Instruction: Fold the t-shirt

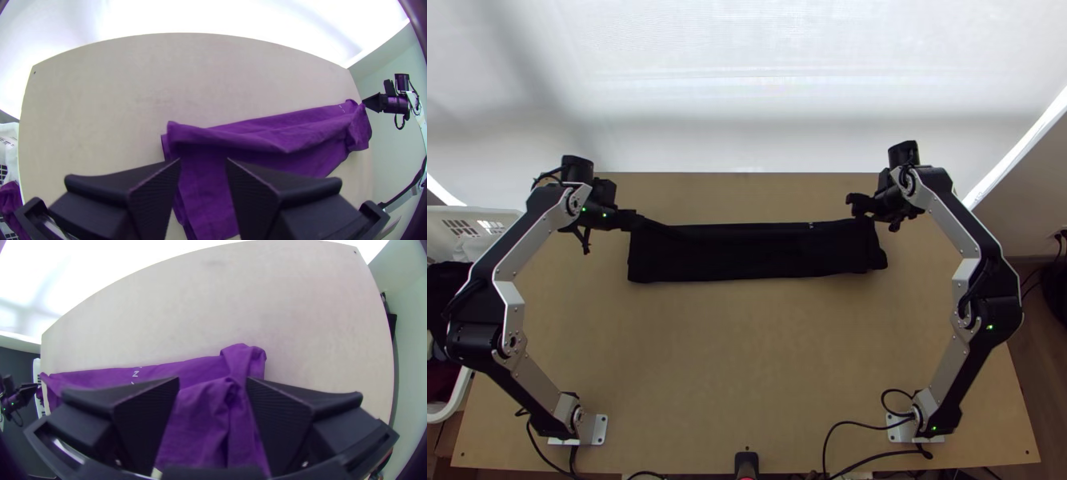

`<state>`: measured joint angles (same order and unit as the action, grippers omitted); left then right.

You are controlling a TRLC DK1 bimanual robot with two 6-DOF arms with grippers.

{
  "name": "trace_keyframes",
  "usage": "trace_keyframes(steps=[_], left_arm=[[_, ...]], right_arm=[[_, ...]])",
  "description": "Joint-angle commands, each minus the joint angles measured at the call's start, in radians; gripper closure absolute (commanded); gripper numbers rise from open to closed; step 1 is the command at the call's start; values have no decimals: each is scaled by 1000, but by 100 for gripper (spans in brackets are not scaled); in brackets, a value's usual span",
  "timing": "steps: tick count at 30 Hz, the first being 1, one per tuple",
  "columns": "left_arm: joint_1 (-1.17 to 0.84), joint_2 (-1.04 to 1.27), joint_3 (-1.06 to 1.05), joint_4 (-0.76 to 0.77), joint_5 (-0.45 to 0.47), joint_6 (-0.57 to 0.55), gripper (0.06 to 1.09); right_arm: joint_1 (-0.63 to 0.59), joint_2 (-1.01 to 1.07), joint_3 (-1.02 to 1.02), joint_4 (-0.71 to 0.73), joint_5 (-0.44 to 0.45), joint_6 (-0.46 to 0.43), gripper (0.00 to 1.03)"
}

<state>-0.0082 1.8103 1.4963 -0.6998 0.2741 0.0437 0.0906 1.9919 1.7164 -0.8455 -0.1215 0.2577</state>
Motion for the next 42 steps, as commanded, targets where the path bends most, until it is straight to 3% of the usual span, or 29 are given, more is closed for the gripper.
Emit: trace_keyframes(steps=[1, 4, 11, 22, 42], left_arm=[[25, -60, -48, 54, 14, -16, 32], [56, -75, -71, 77, 17, -10, 21], [157, -103, -151, 89, 154, -8, 20], [209, -112, -294, 135, 286, 10, 20], [197, -3, -318, 217, 306, 10, 20]], right_arm=[[-5, -33, 15, 10, 25, 9, 4], [-5, -93, 9, 17, 25, 2, 4], [-6, -235, 9, 16, 19, 20, 4], [-37, -363, 8, 60, -153, 156, 4], [-37, -433, -18, 63, -170, 186, 4]])
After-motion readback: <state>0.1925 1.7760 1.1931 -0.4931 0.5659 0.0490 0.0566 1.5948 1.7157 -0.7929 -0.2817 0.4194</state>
